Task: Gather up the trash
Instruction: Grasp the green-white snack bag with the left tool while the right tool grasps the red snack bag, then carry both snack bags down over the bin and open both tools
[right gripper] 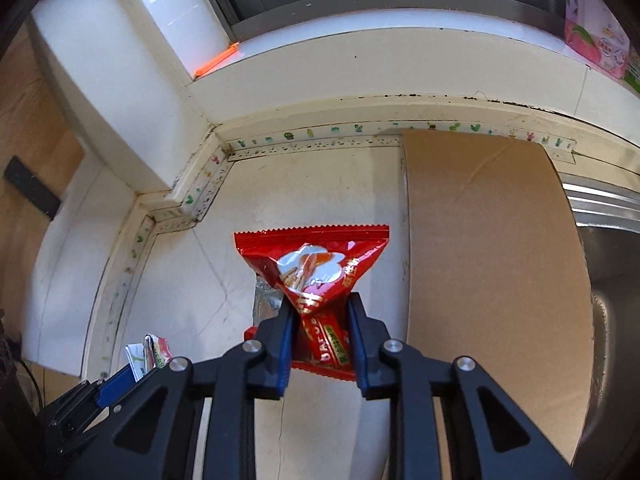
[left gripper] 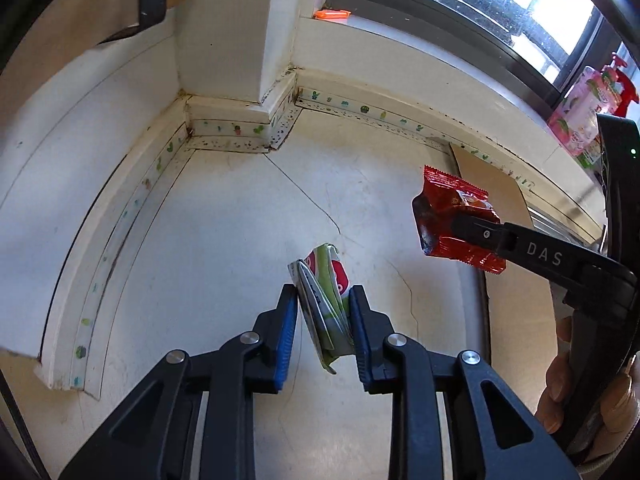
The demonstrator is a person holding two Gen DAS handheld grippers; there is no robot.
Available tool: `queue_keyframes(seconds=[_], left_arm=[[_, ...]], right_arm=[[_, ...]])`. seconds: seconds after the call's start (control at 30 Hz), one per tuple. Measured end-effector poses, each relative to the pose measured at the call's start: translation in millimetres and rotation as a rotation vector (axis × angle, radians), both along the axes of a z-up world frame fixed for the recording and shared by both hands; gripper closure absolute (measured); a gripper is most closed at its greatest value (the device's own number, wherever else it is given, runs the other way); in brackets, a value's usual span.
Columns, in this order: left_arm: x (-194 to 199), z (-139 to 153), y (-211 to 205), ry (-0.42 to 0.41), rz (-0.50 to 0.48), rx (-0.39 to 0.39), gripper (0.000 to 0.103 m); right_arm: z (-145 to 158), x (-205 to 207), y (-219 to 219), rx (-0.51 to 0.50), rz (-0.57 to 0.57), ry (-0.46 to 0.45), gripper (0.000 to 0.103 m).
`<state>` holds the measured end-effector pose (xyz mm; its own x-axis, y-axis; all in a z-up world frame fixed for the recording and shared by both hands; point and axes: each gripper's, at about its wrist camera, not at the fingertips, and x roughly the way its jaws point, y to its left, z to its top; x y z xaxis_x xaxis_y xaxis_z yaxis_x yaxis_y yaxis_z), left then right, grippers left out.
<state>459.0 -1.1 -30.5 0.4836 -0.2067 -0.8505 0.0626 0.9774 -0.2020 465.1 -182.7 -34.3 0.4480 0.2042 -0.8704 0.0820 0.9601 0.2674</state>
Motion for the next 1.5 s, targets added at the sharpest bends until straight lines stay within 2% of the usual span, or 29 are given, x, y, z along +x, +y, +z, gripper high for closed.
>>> queue_keyframes(seconds=[0.27,0.4,0.5,0.6,0.77,1.1,1.27,1.5], left_arm=[[-99,50,-5,-0.057,-0.059,-0.016,0.079],[-152,70,-6,-0.092,-0.087,-0.015,0.079],[-192,73,-7,-0.119,-0.112,-0.014,0.079],[-232,69,-6,-0.151,-0.131,-0.005,0.079],[-300,55,-4,-0.22,-0.147,-0.014,0.079],[-380,8,0,-0.226,-0.129,-0.021,0.079],[-401,-27,-6,-0.205,-0.136,0.003,0.079],[-413,-98,-12,-0.091,-0.128,-0.008,0.079]], right_arm=[[59,-109,11,0.079,0.062,-0.051,0.079],[78,-169,16,0.125,0.093,-0.086,0.079],[82,-215,20,0.143,0.11,-0.114,0.079],[74,-252,23,0.146,0.123,-0.132,0.079],[52,-310,33,0.125,0.135,-0.161,0.079],[33,-408,55,0.023,0.182,-0.26,0.079],[0,-436,50,0.023,0.171,-0.208,0.079],[-65,-456,36,0.009,0.147,-0.103,0.079]])
